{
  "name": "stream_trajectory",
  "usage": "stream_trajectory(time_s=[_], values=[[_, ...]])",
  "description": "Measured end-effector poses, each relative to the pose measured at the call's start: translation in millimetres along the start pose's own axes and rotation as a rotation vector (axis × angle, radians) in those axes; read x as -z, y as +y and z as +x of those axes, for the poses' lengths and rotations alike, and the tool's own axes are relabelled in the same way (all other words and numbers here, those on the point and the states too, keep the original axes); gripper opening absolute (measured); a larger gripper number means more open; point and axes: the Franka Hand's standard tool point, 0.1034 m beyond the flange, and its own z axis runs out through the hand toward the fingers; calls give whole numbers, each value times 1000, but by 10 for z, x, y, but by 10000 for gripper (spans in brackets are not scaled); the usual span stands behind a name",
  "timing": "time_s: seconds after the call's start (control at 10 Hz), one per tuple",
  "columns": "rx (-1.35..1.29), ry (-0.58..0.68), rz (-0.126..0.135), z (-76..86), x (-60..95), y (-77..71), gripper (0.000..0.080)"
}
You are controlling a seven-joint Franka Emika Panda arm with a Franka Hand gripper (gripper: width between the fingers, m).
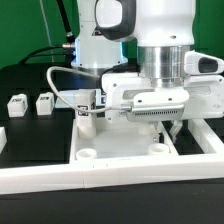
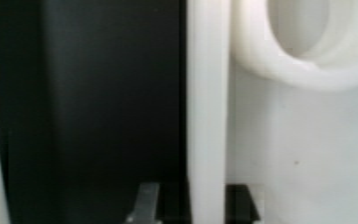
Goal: Assemble square table
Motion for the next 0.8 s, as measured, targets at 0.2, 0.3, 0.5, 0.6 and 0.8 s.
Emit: stream_trajectory(time_s=[0.2, 0.3, 0.5, 0.6, 0.8], values=[[-3, 29, 19, -21, 6, 249, 53], [-2, 44, 33, -22, 12, 248, 53], [16, 69, 56, -19, 18, 222, 54], [19, 73, 59, -19, 9, 176, 54], [12, 74, 63, -18, 3, 151, 151]])
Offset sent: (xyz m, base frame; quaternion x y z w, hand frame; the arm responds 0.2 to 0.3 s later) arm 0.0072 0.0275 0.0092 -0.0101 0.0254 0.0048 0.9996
